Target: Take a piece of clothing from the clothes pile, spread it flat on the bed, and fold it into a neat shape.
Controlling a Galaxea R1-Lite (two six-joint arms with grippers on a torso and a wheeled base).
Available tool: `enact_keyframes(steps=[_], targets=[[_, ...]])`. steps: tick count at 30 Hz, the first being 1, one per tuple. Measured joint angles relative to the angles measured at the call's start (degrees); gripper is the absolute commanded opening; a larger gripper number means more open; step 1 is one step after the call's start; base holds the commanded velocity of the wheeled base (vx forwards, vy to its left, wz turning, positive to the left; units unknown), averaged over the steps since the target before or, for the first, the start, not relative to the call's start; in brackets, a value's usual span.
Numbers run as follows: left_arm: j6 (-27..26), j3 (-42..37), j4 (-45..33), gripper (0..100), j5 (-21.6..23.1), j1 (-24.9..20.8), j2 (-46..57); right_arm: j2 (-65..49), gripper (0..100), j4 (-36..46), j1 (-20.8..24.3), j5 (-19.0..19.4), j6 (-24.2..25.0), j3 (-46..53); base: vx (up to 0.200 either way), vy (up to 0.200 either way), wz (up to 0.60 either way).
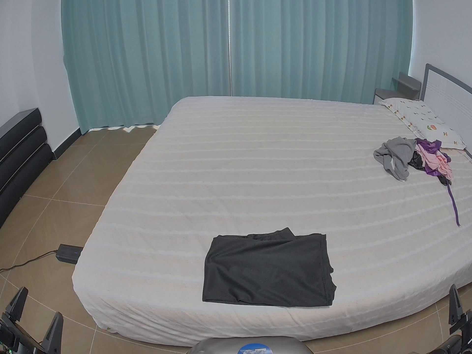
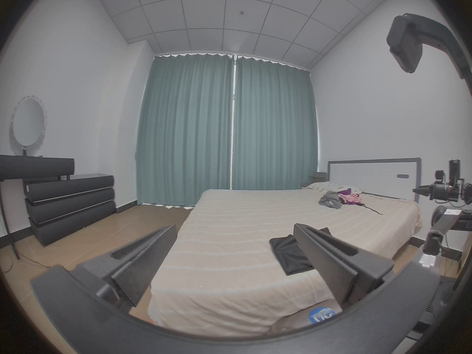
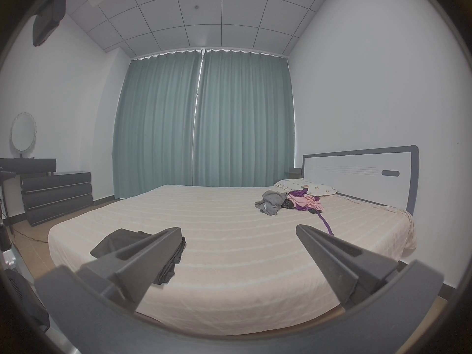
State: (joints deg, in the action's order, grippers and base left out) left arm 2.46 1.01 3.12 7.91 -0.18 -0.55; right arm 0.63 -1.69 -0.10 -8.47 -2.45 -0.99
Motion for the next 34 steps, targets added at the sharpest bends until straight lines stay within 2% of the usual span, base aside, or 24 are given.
enact_keyframes(steps=[3, 9, 13, 15, 24, 34], targets=[[-0.4, 0.0, -1.3, 100, -2.0, 0.0, 0.0, 0.0, 100, 0.0, 0.0, 0.3, 0.2, 0.0, 0.0, 0.0, 0.0], [-0.8, 0.0, -2.0, 100, -2.3, 0.0, 0.0, 0.0, 100, -0.6, 0.0, 1.8, -0.1, 0.0, 0.0, 0.0, 0.0], [-2.1, 0.0, -2.5, 100, -3.2, 0.0, 0.0, 0.0, 100, 1.0, 0.0, 8.2, 0.5, 0.0, 0.0, 0.0, 0.0], [-2.4, 0.0, -2.9, 100, -3.4, 0.0, 0.0, 0.0, 100, 1.8, 0.1, 10.1, 0.8, 0.0, 0.0, 0.0, 0.0], [-3.3, 0.0, -3.5, 100, -4.0, 0.1, -0.1, 0.1, 100, 2.4, 0.1, 8.7, 2.6, 0.0, 0.0, 0.0, 0.0], [-2.8, 0.0, -3.4, 100, -4.5, 0.0, -0.2, 0.1, 100, 1.4, 0.1, 9.4, 2.2, 0.0, 0.0, 0.0, 0.0]])
